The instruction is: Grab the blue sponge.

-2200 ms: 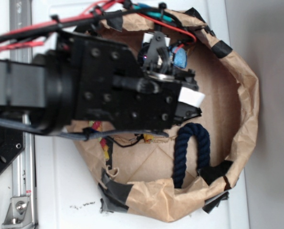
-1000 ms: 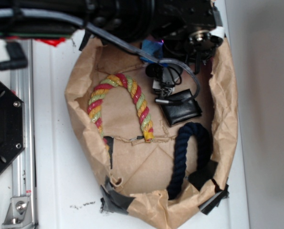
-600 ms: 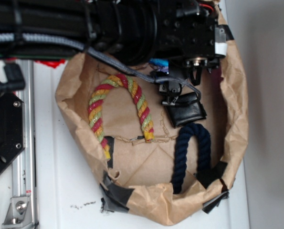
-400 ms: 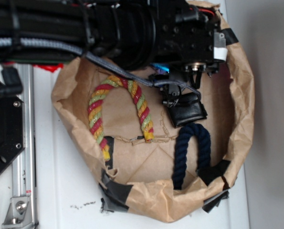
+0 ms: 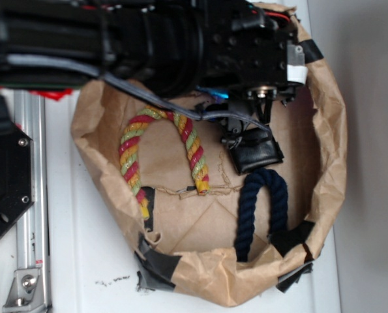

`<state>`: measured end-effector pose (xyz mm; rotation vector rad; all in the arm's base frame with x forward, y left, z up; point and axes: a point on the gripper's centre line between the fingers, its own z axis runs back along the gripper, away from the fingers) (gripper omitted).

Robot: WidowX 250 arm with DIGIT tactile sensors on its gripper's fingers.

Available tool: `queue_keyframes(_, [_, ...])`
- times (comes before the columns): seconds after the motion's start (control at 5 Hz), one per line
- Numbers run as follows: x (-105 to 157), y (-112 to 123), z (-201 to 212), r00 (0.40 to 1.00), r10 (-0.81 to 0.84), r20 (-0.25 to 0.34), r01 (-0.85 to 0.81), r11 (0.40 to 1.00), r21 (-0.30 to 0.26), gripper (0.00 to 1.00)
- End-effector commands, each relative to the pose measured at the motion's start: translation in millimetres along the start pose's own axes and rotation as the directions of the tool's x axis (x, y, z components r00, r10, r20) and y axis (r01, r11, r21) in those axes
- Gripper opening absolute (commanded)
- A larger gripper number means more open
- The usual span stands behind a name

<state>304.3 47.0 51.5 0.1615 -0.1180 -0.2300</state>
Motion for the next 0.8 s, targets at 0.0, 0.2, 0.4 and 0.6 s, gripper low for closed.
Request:
queue_keyframes(0.0, [16,-20,123,0.976,0.054,0.211,-0.061,0.998,0.026,0.00])
queue_keyframes(0.2, [20,-35,133,0.977,0.187,0.099,-0.183,0.982,-0.051,0.00])
queue_keyframes(0.4, [13,-46,131,0.953,0.303,0.009,-0.298,0.943,-0.146,0.00])
queue_keyframes(0.6, [8,-53,128,0.940,0.340,-0.033,-0.340,0.921,-0.192,0.00])
